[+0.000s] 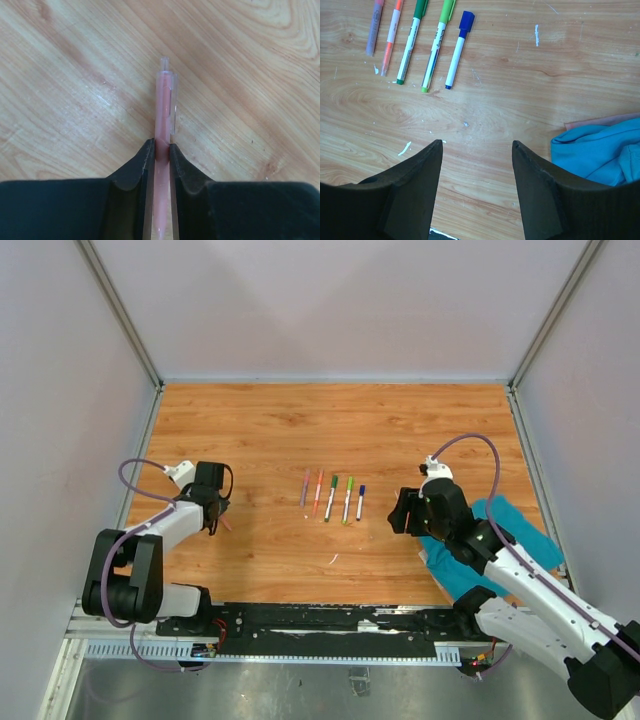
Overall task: Insert the pens into the pen caps
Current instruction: Pick up the pen from the center of the board, then adjust the pen.
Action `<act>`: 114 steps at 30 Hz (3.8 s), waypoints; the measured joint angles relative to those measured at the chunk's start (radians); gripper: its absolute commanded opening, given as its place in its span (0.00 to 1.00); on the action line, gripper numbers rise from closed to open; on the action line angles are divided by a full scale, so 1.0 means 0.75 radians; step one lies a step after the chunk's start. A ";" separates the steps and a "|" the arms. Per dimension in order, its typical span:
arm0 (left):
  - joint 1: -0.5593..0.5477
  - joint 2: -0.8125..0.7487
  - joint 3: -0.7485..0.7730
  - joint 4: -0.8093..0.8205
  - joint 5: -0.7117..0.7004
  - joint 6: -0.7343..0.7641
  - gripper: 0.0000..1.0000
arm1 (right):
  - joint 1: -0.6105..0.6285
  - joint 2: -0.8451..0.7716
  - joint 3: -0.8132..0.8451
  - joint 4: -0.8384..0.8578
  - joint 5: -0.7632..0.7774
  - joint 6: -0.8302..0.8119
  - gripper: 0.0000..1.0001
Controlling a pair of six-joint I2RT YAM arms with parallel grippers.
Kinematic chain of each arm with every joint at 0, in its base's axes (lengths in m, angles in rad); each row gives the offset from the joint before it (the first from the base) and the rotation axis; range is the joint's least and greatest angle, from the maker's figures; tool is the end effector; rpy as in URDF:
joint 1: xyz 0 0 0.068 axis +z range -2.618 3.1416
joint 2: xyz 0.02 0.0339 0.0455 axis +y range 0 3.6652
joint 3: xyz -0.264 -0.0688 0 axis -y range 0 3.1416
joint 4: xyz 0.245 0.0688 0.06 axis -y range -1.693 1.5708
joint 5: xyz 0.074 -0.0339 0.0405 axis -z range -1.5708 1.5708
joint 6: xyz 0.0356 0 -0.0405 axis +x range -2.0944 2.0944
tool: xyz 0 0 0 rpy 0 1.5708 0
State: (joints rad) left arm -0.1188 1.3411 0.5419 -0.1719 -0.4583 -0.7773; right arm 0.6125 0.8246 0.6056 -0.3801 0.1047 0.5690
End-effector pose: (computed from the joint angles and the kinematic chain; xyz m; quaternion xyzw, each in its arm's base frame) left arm 0.2337 -0.0120 0.1493 -0.3643 0.8587 0.0710 0.3533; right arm 0.1521 0.1023 0.2510 0.0052 0.8834 0.2213 0.4131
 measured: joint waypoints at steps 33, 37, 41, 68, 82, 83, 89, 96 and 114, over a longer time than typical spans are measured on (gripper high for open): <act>-0.670 -0.625 -0.117 0.377 0.593 0.375 0.01 | 0.000 -0.410 -0.057 0.143 -0.038 -0.058 0.59; -0.735 -0.666 -0.167 0.498 0.732 0.378 0.01 | 0.000 -0.411 -0.062 0.226 -0.114 -0.003 0.60; -0.798 -0.666 -0.167 0.578 0.792 0.379 0.00 | 0.000 -0.379 -0.062 0.318 -0.206 0.065 0.61; -1.042 -0.489 -0.124 0.777 0.839 0.379 0.01 | 0.279 0.014 -0.194 0.901 -0.242 0.461 0.45; -1.050 -0.467 -0.116 0.785 0.844 0.386 0.16 | 0.281 0.079 -0.194 1.011 -0.270 0.502 0.08; -1.050 -0.467 -0.116 0.786 0.845 0.389 0.25 | 0.281 0.079 -0.195 1.015 -0.275 0.504 0.05; -1.053 -0.460 -0.116 0.793 0.856 0.403 0.46 | 0.281 0.067 -0.201 1.022 -0.282 0.501 0.01; -1.057 -0.414 -0.116 0.796 0.889 0.403 0.25 | 0.281 0.034 -0.201 1.020 -0.282 0.492 0.01; -1.059 -0.466 -0.114 0.769 0.908 0.443 0.00 | 0.281 -0.211 -0.203 0.927 -0.272 0.041 0.64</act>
State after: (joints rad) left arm -0.9131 0.9913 0.4564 0.4046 0.2226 -0.4454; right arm 0.8234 0.6666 0.4530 0.3153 -0.0990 0.5995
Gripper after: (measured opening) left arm 0.097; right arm 0.605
